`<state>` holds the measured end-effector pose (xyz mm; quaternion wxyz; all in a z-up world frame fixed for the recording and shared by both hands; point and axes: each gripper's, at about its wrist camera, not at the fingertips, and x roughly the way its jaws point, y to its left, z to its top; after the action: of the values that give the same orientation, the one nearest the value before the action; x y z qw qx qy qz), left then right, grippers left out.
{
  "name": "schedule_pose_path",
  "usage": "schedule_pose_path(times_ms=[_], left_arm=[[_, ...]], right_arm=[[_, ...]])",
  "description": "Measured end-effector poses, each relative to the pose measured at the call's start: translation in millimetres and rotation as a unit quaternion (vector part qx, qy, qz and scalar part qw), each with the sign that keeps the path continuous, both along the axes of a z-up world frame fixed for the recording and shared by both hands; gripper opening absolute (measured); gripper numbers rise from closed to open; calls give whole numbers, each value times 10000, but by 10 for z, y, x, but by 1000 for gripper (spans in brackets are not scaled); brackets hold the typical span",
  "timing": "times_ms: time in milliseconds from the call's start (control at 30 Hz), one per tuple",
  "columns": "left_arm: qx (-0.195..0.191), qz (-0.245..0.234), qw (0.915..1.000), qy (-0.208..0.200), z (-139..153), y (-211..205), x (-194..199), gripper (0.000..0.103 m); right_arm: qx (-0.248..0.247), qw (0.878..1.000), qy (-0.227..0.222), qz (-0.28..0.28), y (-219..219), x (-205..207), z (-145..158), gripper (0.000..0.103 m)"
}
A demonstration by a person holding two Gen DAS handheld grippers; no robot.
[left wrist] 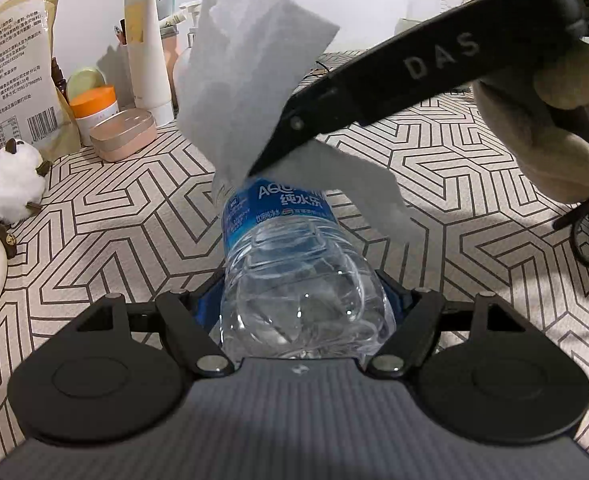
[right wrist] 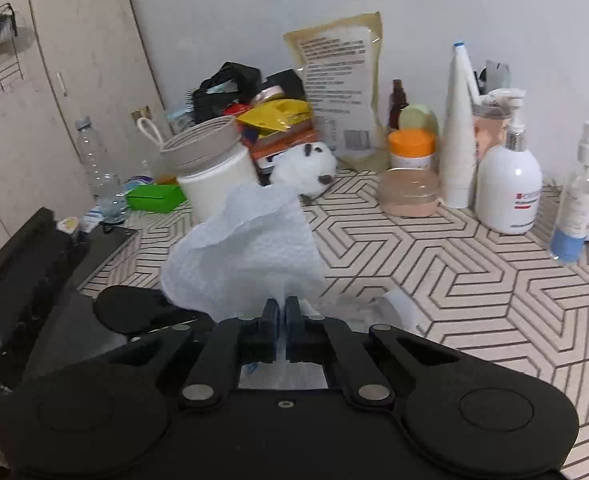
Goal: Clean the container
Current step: 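Wipe around the bottle cap and neck with the right gripper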
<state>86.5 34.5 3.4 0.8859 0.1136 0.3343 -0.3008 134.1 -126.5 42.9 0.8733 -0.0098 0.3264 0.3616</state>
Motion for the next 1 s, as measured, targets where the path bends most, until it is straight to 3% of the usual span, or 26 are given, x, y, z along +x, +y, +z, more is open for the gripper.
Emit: schedule_pose_path(times_ms=[333, 433, 633, 833, 1000], left_arm=[[-51, 38, 10000, -18, -3, 82, 143, 69], [-46, 50, 10000, -40, -7, 112, 189, 69], [17, -24, 9999, -99, 32, -35, -21, 69], [14, 11, 9999, -114, 13, -70, -109, 70], [21, 1, 9999, -133, 6, -84, -155, 70]], right_arm=[[-508, 9955, -705, -382, 7, -117, 18, 0], [-598, 9930, -822, -594, -38, -112, 8, 12], [186, 9986, -255, -424, -303, -56, -47, 17], [226, 9990, -228, -313, -254, -97, -57, 17], [335, 9993, -78, 155, -106, -214, -77, 18]])
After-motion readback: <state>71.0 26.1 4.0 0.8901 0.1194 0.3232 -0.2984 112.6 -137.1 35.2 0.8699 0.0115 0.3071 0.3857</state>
